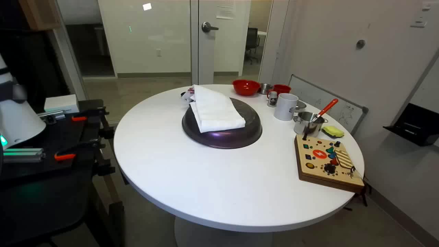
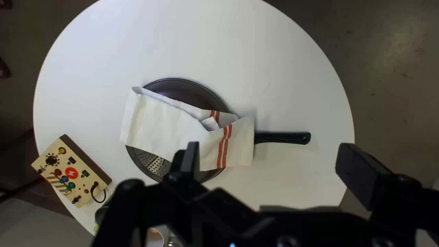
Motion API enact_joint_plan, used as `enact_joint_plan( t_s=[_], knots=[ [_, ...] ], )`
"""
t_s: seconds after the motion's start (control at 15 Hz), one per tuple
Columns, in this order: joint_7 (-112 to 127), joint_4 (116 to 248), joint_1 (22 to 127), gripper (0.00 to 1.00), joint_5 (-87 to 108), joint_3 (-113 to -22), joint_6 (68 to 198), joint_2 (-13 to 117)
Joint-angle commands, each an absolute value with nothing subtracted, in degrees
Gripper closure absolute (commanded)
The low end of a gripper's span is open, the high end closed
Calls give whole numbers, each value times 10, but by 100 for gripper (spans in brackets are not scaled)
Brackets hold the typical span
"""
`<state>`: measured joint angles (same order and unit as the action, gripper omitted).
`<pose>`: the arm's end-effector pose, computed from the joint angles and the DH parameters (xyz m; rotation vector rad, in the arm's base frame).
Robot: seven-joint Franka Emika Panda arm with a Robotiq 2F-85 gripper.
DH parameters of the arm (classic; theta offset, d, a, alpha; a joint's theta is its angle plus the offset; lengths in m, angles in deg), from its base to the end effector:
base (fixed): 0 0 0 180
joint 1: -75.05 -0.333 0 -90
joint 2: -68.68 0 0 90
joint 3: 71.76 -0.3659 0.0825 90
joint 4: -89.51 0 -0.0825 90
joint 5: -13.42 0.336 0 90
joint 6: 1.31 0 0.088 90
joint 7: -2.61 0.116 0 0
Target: Move the tea towel to the right
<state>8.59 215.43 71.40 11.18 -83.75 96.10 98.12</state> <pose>0.3117 0.1044 0.6176 2.9953 0.2213 0.0468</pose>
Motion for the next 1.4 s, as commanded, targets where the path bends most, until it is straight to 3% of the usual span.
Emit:
enact_joint_plan(
  t_s=[0.0,0.53,1.13,1.33],
  knots=[
    [91,2153,702,0,107,-828,960,979],
    [99,2154,704,0,112,-827,956,980],
    [95,2224,634,0,246,-847,1365,919],
    [114,2220,624,0,210,-883,1400,837]
  ],
)
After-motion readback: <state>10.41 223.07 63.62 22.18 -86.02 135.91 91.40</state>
